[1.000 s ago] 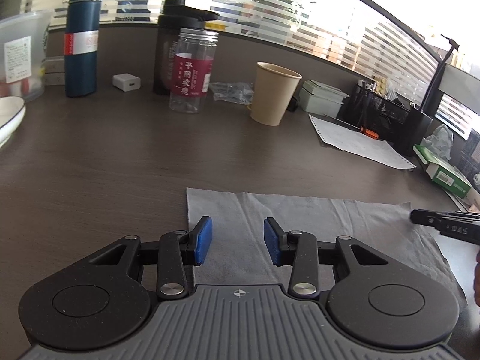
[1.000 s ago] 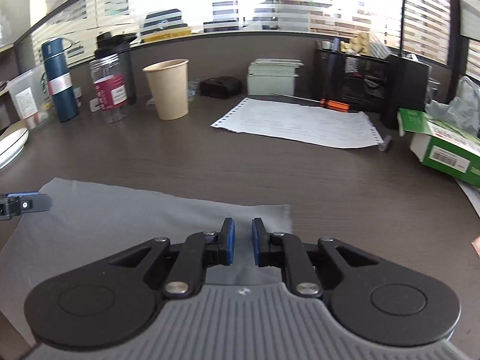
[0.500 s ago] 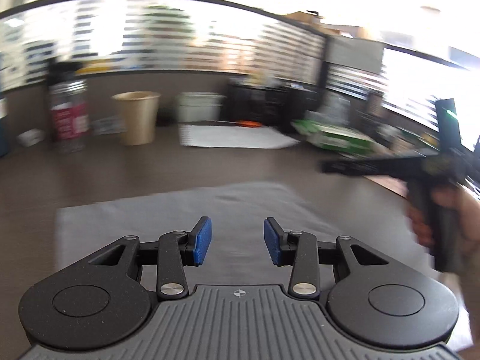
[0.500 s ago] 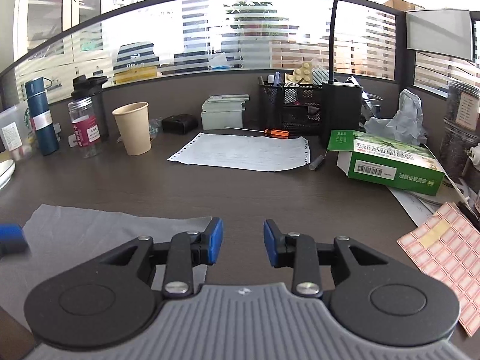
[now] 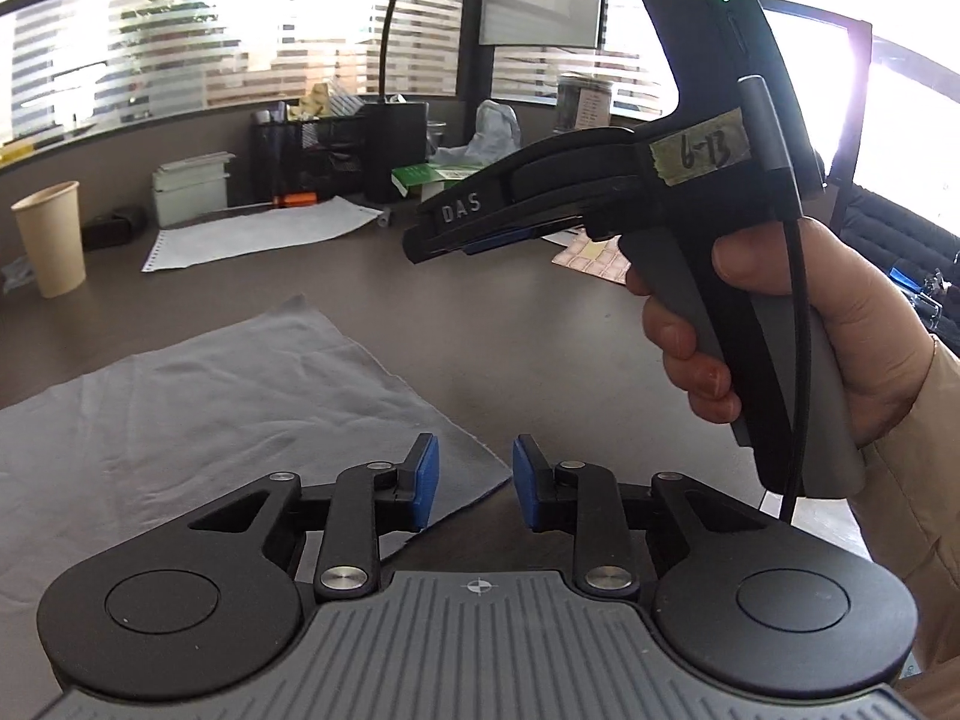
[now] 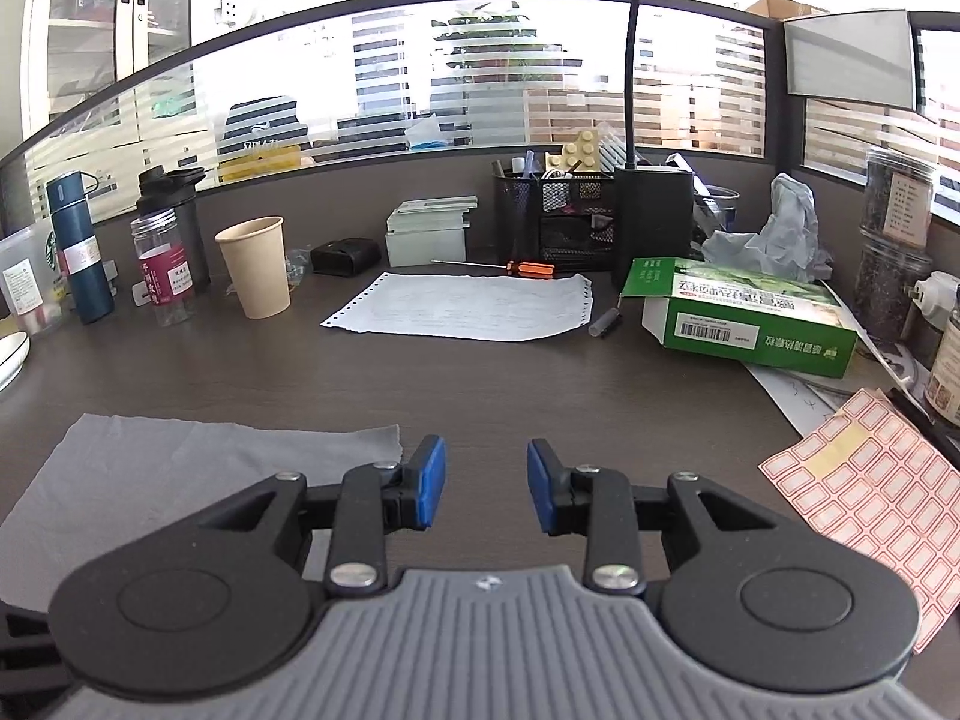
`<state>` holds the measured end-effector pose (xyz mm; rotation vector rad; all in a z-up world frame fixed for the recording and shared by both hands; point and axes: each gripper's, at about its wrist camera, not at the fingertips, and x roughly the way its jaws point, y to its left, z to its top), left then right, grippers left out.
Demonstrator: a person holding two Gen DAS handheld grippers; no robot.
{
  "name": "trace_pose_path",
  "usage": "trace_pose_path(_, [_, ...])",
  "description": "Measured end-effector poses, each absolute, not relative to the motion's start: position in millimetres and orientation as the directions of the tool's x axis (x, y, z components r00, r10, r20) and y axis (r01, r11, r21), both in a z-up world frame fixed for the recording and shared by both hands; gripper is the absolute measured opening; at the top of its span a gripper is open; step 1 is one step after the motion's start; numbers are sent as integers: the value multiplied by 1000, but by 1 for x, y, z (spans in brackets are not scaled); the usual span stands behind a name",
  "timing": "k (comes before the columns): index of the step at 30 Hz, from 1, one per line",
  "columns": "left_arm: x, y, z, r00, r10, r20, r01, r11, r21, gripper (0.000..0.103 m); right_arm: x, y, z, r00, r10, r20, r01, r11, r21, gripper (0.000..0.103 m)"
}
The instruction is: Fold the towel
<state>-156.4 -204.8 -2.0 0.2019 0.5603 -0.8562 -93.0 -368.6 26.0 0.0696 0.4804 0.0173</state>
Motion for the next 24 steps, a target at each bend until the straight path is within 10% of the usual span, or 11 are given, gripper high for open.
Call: trace_pose_path(24, [-145,-211,-6,492,-655,-573,758,646,-88,5,-46,-354,16,842,145,-519,-119,989,82,34])
